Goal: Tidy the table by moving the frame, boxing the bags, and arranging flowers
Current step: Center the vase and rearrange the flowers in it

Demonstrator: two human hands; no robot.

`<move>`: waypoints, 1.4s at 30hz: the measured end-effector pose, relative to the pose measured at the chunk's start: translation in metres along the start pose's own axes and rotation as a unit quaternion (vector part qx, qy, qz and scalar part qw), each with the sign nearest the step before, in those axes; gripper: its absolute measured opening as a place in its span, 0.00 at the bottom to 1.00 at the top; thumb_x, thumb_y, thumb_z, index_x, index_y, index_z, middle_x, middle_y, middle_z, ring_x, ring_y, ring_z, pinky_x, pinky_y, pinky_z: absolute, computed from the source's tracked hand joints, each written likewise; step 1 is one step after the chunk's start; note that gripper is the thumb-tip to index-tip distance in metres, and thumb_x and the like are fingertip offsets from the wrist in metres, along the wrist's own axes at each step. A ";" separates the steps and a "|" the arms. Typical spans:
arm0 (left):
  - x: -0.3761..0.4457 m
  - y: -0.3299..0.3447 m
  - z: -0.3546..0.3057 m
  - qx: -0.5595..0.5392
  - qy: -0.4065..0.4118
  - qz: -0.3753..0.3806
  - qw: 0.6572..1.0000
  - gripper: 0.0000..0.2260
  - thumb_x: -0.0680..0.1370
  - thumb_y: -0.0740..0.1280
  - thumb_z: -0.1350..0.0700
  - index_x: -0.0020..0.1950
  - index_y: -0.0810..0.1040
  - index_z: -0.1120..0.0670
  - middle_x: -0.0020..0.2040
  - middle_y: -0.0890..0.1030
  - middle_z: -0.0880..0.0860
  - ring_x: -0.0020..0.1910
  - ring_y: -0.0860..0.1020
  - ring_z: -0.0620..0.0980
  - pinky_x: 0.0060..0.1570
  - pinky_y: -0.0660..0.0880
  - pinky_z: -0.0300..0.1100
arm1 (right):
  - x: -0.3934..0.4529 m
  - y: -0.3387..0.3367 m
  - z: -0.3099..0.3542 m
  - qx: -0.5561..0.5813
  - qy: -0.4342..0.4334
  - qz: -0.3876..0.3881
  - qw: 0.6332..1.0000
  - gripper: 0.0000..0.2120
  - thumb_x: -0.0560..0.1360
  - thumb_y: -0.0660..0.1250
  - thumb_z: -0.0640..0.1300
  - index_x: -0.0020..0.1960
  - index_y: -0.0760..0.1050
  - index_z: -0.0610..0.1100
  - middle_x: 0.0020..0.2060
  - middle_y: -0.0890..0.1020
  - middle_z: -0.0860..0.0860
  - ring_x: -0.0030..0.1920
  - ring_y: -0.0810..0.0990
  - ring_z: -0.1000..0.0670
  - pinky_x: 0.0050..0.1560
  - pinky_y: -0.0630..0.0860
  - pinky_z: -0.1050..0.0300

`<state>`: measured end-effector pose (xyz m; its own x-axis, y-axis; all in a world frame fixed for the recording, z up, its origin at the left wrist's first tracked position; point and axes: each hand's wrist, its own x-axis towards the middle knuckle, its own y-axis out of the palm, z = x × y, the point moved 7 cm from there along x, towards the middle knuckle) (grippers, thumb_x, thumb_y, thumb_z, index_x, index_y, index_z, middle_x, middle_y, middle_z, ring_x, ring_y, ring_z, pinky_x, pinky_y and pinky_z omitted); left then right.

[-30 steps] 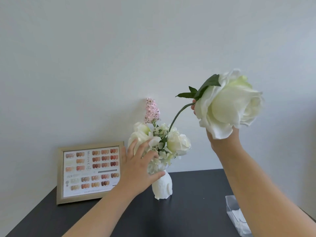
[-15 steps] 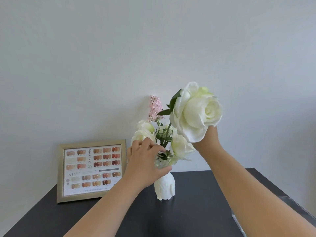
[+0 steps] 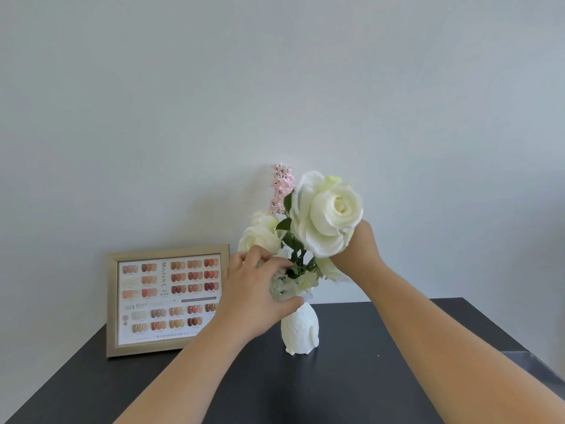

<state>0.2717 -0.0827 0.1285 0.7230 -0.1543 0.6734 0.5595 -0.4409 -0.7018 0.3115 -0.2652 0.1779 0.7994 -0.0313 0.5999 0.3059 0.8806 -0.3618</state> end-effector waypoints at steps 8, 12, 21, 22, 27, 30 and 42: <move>0.001 0.001 0.011 -0.022 -0.022 -0.010 0.999 0.28 0.62 0.65 0.29 0.59 0.77 0.38 0.53 0.66 0.40 0.56 0.61 0.46 0.57 0.65 0.44 | 0.017 0.000 0.004 -0.139 -0.026 -0.022 0.990 0.13 0.69 0.68 0.40 0.33 0.65 0.50 0.37 0.78 0.43 0.48 0.76 0.41 0.46 0.75 0.48; 0.007 0.000 0.015 -0.070 -0.036 -0.025 0.997 0.23 0.67 0.73 0.39 0.59 0.79 0.44 0.55 0.66 0.43 0.58 0.64 0.49 0.59 0.63 0.42 | 0.024 0.004 0.009 -0.166 -0.018 0.017 0.986 0.12 0.71 0.65 0.40 0.33 0.64 0.50 0.31 0.74 0.51 0.43 0.74 0.44 0.42 0.72 0.52; 0.013 0.003 0.020 -0.131 -0.063 -0.068 0.987 0.16 0.68 0.76 0.50 0.54 0.81 0.49 0.55 0.68 0.46 0.57 0.70 0.50 0.59 0.68 0.44 | 0.018 0.036 -0.005 -0.314 -0.068 0.093 0.942 0.06 0.72 0.62 0.45 0.37 0.68 0.49 0.31 0.68 0.56 0.45 0.66 0.48 0.42 0.64 0.54; 0.013 0.003 0.021 -0.141 -0.064 -0.071 0.985 0.15 0.69 0.76 0.49 0.54 0.81 0.49 0.55 0.68 0.46 0.57 0.71 0.49 0.59 0.69 0.44 | 0.018 0.040 -0.012 -0.351 -0.068 0.100 0.928 0.03 0.73 0.61 0.46 0.41 0.71 0.48 0.32 0.68 0.57 0.46 0.64 0.48 0.43 0.62 0.55; 0.008 0.001 0.022 -0.193 -0.037 -0.083 0.977 0.16 0.69 0.77 0.48 0.54 0.78 0.42 0.57 0.67 0.40 0.59 0.70 0.38 0.54 0.64 0.24 | 0.021 0.039 -0.032 -0.389 0.001 0.154 0.908 0.04 0.74 0.59 0.49 0.42 0.66 0.51 0.34 0.66 0.58 0.48 0.62 0.48 0.45 0.60 0.54; 0.007 0.001 0.023 -0.199 -0.039 -0.085 0.976 0.16 0.68 0.77 0.47 0.52 0.76 0.40 0.57 0.66 0.38 0.59 0.69 0.35 0.52 0.64 0.22 | 0.022 0.038 -0.030 -0.408 0.023 0.182 0.894 0.10 0.74 0.58 0.48 0.34 0.63 0.50 0.33 0.68 0.56 0.49 0.61 0.47 0.44 0.58 0.54; 0.004 0.003 0.021 -0.186 -0.029 -0.098 0.977 0.15 0.70 0.76 0.49 0.55 0.80 0.46 0.57 0.68 0.43 0.56 0.70 0.37 0.53 0.65 0.27 | -0.034 -0.006 0.035 -0.165 -0.283 0.064 0.943 0.33 0.67 0.77 0.51 0.68 0.68 0.57 0.66 0.68 0.50 0.59 0.73 0.44 0.57 0.74 0.50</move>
<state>0.2847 -0.0665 0.1241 0.6452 0.0108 0.7639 0.5104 -0.7501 -0.4204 0.2648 -0.2527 0.1844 0.4651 0.4043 0.7875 0.4456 0.6617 -0.6029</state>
